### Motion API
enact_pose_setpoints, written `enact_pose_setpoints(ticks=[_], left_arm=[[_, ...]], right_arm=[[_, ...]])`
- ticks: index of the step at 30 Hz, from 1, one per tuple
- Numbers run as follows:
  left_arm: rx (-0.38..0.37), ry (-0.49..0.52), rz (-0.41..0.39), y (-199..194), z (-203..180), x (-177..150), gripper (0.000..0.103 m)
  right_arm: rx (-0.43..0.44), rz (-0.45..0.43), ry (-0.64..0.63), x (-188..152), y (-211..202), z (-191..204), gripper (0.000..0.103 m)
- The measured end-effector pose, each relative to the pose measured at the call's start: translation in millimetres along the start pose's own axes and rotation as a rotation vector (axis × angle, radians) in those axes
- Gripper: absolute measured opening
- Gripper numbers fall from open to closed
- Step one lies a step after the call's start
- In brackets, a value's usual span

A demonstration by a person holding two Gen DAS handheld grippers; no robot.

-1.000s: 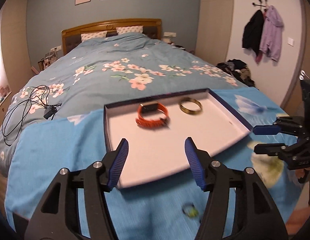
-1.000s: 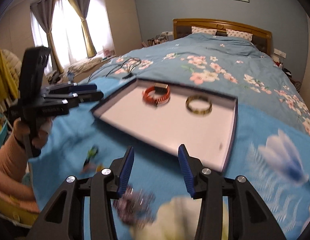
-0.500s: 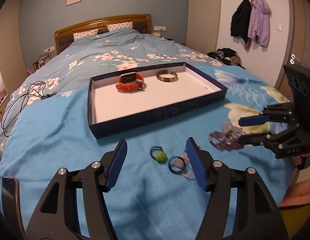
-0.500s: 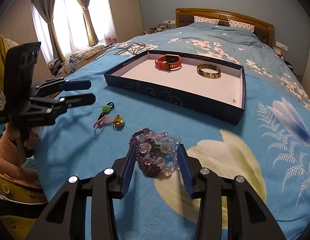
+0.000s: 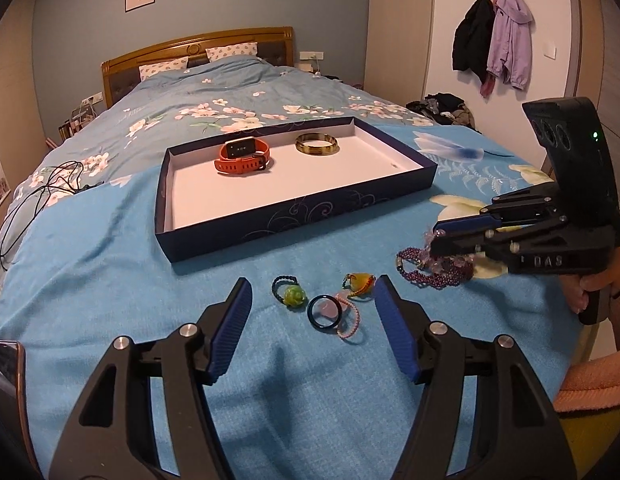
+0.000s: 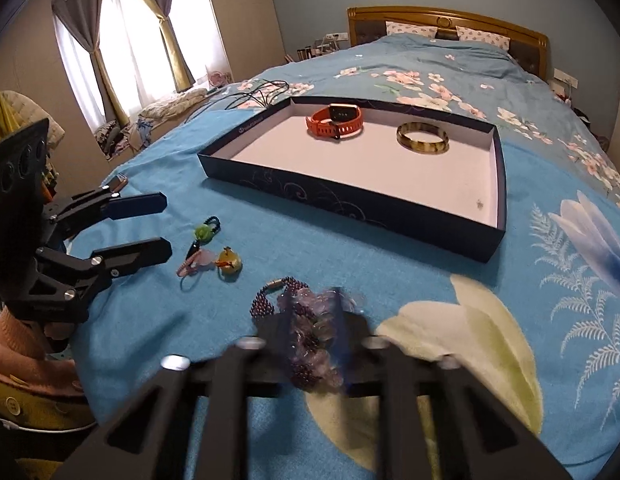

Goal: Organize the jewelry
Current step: 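Grasp the clear crystal bracelet with the right gripper, then grasp the pink hair tie with the left gripper while the right gripper holds the crystal bracelet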

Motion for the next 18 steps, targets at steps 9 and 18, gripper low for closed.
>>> enact_pose_setpoints(ticks=[9,18], left_arm=[[-0.013,0.010,-0.003,-1.2,-2.3,-1.0,0.062],[-0.053,0.049,0.001,-0.5,-10.8,4.9,0.059]], right_arm=[[0.021,-0.068,0.045,-0.3,-23.3,-4.9,0.007],[0.042,-0.175,0.068,7.2,-61.0,-6.3,0.007]])
Point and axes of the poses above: each gripper's, at about its wrist camera, not at the fingertips, and y roughly the way its jaws point, z to its left, x to its top, the point moved 5 cm from there along y, roughly the way its jaws point, and after that the axes turned 10 degrees about z, right-handed, at the moved point
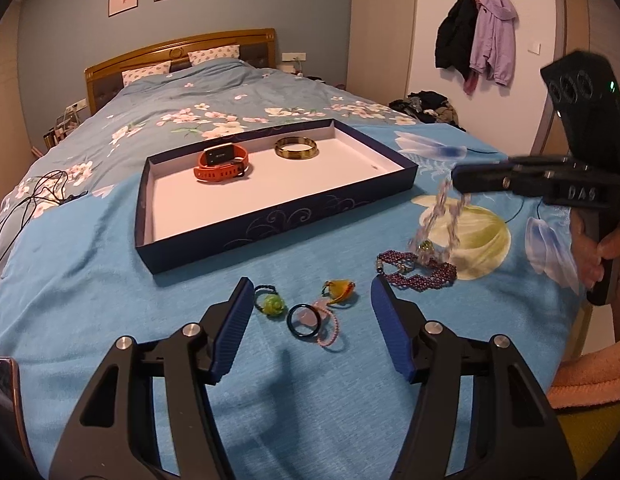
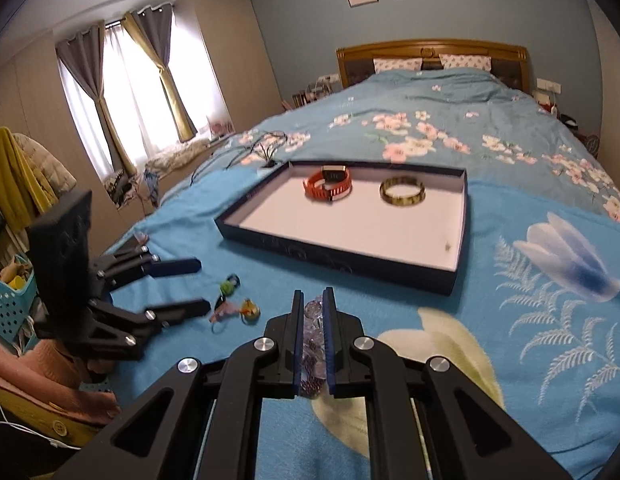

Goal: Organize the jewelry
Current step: 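Grasp the pink hair tie with the left gripper while the right gripper holds the crystal bracelet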

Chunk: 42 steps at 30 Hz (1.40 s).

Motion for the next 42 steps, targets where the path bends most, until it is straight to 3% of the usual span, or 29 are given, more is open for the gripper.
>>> enact_pose_setpoints(ticks=[8,14,21,30,36,42], left_arm=[[-0.013,0.036,0.011,6.4,-8.1,2.5,0.056],[-0.037,0.040,0.039,15.8,-9.1,5.5,0.045],[-0.036,0.052,0.073,27.4,-10.9,12.9,0.043],[-0.028,0.022,0.115,25.5,-0.7,-4.9,0.042],[-0.037,0.024,0.116,19.8,-5.1,-13.0,0.029],[-0.046,0.051,0.150,22.1,-17.3,-21.3,0.025]], right_arm=[[0.002,-0.085,0.012,19.4,-20.5,-4.6,0.007],[-0.007,-0.056,0.063,18.0,-4.7,-23.3,0.007],[-0.012,-0.022,0.110,10.4,12.7,-38.3,0.008],[-0.047,0.007,0.136,-1.7,16.8,-51.8,0.008],[-0.038,0.020,0.138,-6.0,20.5,-51.2,0.008],[-0.036,0.021,0.136,-6.2,20.5,-50.2,0.008]])
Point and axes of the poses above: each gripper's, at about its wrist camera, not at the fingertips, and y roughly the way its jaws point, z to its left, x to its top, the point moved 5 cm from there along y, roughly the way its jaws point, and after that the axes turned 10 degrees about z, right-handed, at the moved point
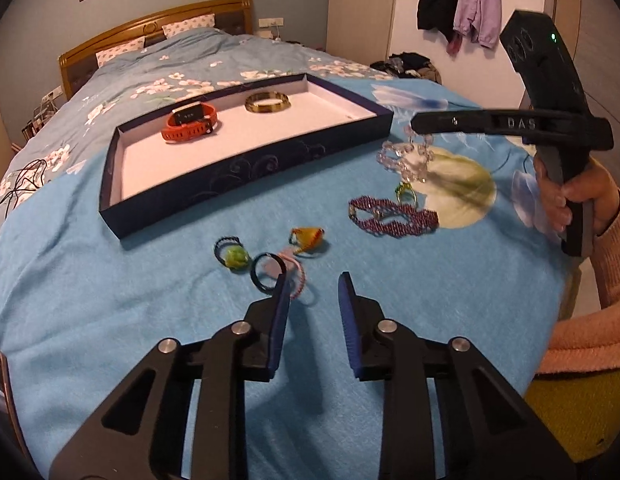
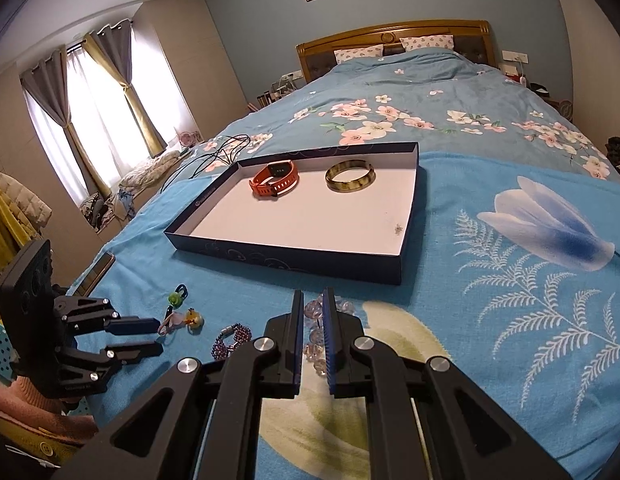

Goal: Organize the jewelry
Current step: 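Grasp the pink hair tie with the left gripper while the right gripper holds the crystal bracelet, then carry the crystal bracelet and pink hair tie over the box with both grippers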

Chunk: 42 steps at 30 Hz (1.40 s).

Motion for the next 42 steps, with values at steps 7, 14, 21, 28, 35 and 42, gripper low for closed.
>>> enact_pose_setpoints(ticks=[7,14,21,28,35,42], left_arm=[[0.000,-0.023,0.031,10.2,4.3,5.6,0.025],[0.024,-0.075,0.012,9.6,16.5,11.8,0.004],[-0.113,-0.111,-0.045,-12.5,20.2,5.4,0.004],[-0.181,-0.110,-0.079,-25.5,17.4,-0.8,0.004],[-0.153,-0.116,-0.107,-32.3,23.9,5.0,0.004],[-0.132,-0.117,-0.116,-33.1,30.0,12.7,0.004]], right_arm=[[-0.003,0.013,0.001,-2.4,3.5,0.6,0.008],[-0.002,0.020,0.001,-4.4,4.9,-0.4,0.008],[0.003,0.022,0.002,-6.4,5.2,-1.5,0.008],[0.006,0.017,0.006,-7.0,4.0,-1.5,0.008],[0.045,-0.036,0.004,4.0,-10.3,4.4,0.003],[-0.042,0.030,-0.021,3.5,1.0,2.9,0.040]])
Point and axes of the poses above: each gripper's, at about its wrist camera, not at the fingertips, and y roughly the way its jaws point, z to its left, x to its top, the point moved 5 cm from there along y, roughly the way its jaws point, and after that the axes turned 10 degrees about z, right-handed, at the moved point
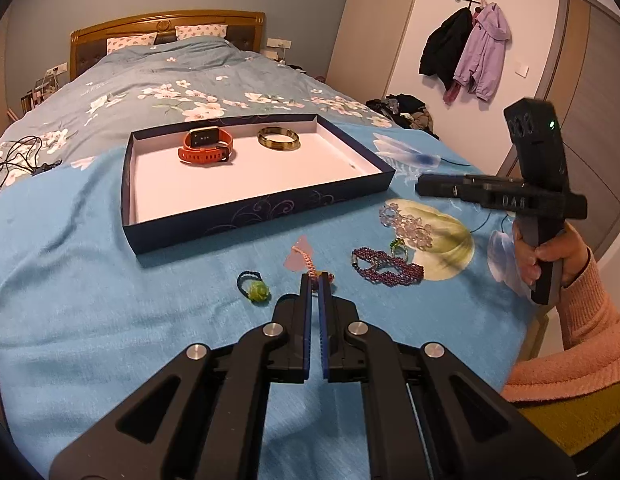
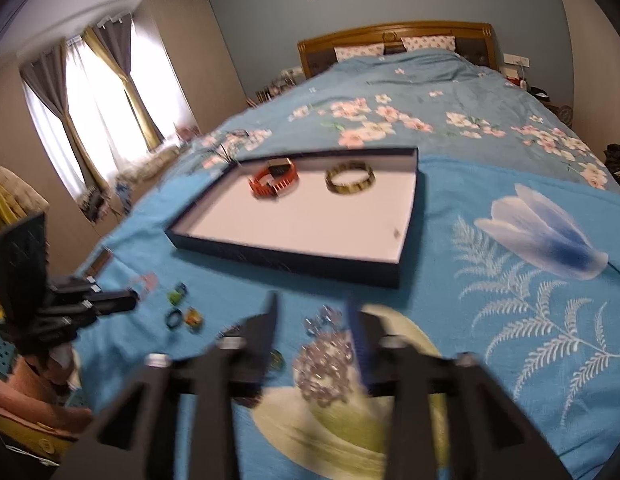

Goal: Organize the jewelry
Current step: 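Carry the crystal bracelet and pink hair tie over the box with both grippers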

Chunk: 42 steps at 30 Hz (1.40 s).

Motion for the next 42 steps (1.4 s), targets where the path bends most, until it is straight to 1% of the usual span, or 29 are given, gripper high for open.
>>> enact_pose_setpoints(ticks=[1,5,7,8,9,10,11,12,13,15,17,20,26,32,37,42], left_arm=[[0.001,-0.002,0.002,1.1,0.5,-0.3,0.004],[0.011,-0.002,0.007,5.6,1.4,0.0,0.004],[0.014,-0.001,0.007,7.3,1.8,0.6,0.004],[0.016,-0.002,0.006,7.9,2.6,1.4,0.004],[0.018,-0.005,0.007,8.6,3.8,2.2,0.004],[0.020,-0.006,0.007,9.4,5.1,3.1,0.004],[0.023,-0.009,0.008,10.2,6.6,4.3,0.004],[0.026,-0.011,0.007,10.7,7.9,5.5,0.004],[0.027,-0.011,0.006,11.0,9.1,6.7,0.004],[0.033,-0.008,0.002,11.3,10.8,9.8,0.004],[0.039,-0.005,-0.001,11.1,12.8,13.2,0.004],[0.049,0.001,-0.008,10.1,16.0,18.3,0.004],[0.073,0.017,-0.030,6.7,21.3,34.4,0.004],[0.105,0.039,-0.042,7.4,27.5,53.0,0.004],[0.126,0.045,-0.037,12.6,36.3,69.6,0.004],[0.148,0.046,-0.020,21.9,45.7,81.6,0.004]], right_arm=[[-0.021,0.023,-0.002,-3.2,5.6,-1.1,0.040],[-0.055,0.098,-0.004,-14.8,23.2,-5.2,0.039],[-0.056,0.123,0.003,-18.7,28.6,-7.4,0.037],[-0.047,0.123,0.007,-19.8,29.5,-8.1,0.033],[-0.037,0.123,0.003,-20.2,29.3,-6.9,0.024],[-0.028,0.121,-0.005,-20.1,28.6,-4.8,0.022],[-0.038,0.118,-0.012,-19.7,27.8,-4.2,0.017],[-0.041,0.115,-0.019,-19.0,27.0,-3.4,0.007],[-0.032,0.115,-0.020,-18.8,26.5,-2.9,0.008],[-0.045,0.102,-0.030,-17.3,23.7,-1.7,0.007],[-0.037,0.090,-0.027,-14.8,20.4,-0.7,0.007],[-0.019,0.050,-0.026,-7.7,9.4,3.2,0.007],[0.017,-0.028,-0.058,15.7,-14.4,18.6,0.007],[0.021,-0.088,-0.108,42.4,-30.0,32.5,0.007],[0.023,-0.114,-0.122,65.4,-29.2,35.1,0.007],[0.028,-0.112,-0.119,82.0,-16.8,33.5,0.007]])
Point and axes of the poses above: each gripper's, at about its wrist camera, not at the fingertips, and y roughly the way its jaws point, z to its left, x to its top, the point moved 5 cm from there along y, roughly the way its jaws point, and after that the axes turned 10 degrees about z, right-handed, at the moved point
